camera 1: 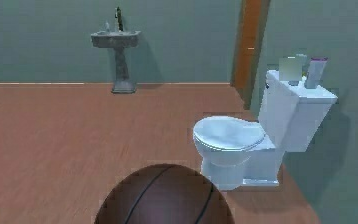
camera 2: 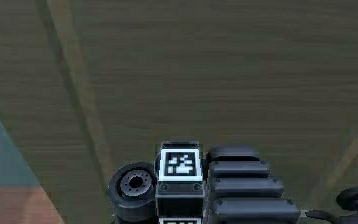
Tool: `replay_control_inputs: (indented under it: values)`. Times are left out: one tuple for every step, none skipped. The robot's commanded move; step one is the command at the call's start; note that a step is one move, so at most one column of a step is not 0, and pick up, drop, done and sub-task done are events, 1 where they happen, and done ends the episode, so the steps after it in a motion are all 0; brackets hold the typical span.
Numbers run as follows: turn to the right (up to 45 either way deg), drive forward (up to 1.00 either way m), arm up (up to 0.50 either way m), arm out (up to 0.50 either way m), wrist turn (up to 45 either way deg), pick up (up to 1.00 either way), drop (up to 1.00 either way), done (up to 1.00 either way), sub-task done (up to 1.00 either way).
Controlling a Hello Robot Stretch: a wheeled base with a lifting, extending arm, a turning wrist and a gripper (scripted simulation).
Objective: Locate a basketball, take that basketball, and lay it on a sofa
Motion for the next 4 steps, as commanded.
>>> replay_control_inputs:
  values:
    - [0.0,0.50,0.00,0.00,0.0,0.00,0.00,0.00,0.00]
    - [-36.0,0.00,0.00,0.00,0.0,0.00,0.00,0.00,0.00]
    - [0.0,0.95,0.00,0.00,0.0,0.00,0.00,0.00,0.00]
    - [-45.0,0.00,0.00,0.00,0.0,0.00,0.00,0.00,0.00]
